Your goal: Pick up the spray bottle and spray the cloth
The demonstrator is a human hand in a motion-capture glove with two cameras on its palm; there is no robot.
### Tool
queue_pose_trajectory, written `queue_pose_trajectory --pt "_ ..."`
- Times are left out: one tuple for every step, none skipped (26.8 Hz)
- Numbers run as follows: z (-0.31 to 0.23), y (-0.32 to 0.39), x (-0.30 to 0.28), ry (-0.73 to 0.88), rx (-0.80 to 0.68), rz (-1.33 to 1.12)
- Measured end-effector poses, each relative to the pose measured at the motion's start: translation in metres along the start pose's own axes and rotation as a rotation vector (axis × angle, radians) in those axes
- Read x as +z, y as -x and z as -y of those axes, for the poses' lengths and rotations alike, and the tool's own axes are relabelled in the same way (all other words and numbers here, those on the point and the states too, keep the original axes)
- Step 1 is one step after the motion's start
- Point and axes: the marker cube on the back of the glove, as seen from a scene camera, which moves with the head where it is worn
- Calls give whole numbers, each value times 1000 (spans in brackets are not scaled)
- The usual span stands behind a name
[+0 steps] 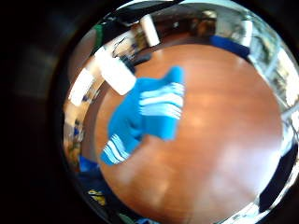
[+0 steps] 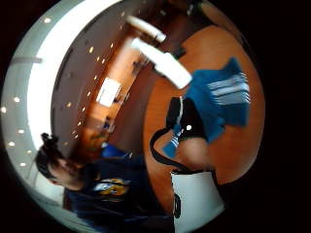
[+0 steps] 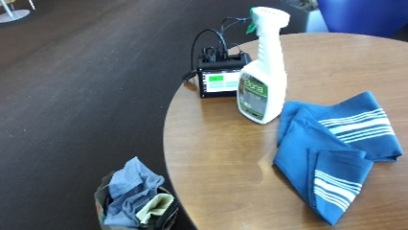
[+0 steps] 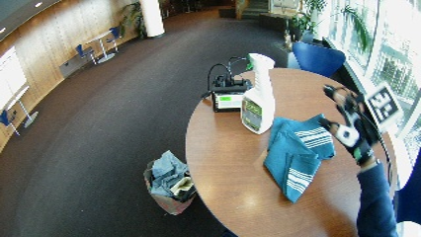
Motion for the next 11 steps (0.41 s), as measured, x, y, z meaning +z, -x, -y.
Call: queue_pose_trajectory --pt "-27 -6 -14 -49 4 -59" --pt "-53 -17 -29 -99 24 -154" --pt "-78 -33 -44 -146 64 -283" --pt "-100 -52 -57 -187 115 -416" --pt "-118 -72 -66 -214 162 -511" --pt "-131 -89 -69 -224 191 -540" --pt "-138 -102 -67 -214 197 -505" --pt "-142 -111 -62 -188 186 -428" --pt "-144 -117 -57 -152 170 -340" --pt "-144 -120 -53 -120 158 -266" --pt "-143 -121 -51 -101 153 -225"
